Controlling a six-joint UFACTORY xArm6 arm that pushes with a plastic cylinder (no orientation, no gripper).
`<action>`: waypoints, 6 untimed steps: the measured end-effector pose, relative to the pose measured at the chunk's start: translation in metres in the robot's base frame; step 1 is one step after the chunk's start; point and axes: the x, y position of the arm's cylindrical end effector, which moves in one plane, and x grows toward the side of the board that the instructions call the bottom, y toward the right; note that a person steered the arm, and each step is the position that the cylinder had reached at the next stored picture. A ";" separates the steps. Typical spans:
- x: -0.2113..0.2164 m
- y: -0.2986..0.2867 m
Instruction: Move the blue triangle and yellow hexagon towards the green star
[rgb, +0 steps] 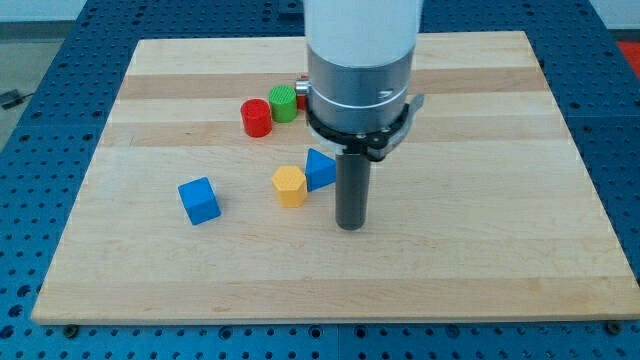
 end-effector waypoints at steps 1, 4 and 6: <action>-0.007 -0.020; -0.007 -0.122; -0.007 -0.110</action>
